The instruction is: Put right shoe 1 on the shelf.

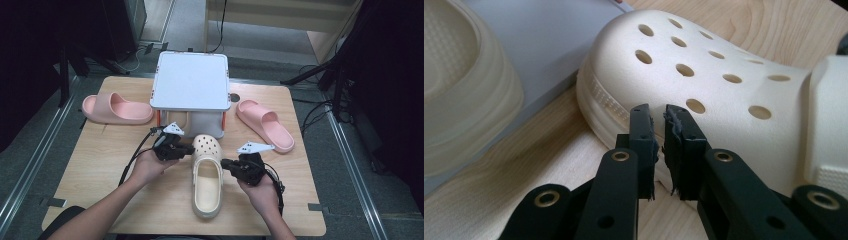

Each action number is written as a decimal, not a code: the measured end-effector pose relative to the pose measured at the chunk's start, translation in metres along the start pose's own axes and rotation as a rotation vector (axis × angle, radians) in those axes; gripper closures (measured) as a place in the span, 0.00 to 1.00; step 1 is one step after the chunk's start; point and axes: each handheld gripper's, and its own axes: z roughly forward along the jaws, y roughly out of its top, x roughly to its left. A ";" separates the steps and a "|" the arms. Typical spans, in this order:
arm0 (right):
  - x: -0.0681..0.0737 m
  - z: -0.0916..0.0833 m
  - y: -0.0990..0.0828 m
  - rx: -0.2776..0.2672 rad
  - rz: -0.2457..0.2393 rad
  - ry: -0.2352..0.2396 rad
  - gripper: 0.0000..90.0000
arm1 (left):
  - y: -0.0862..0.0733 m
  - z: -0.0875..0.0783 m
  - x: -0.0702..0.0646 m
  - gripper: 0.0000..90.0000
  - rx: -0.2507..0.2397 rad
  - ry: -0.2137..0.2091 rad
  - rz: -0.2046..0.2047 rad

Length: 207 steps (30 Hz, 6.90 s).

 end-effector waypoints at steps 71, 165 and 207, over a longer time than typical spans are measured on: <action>0.023 0.026 -0.019 0.012 0.098 -0.151 0.64 | 0.092 -0.109 0.077 0.97 -0.059 0.098 -0.051; 0.035 -0.006 -0.010 -0.107 0.114 -0.140 0.93 | 0.084 -0.108 0.076 0.97 -0.110 0.111 -0.057; 0.040 0.055 -0.005 -0.016 -0.016 -0.129 1.00 | 0.082 -0.107 0.075 0.97 -0.124 0.115 -0.052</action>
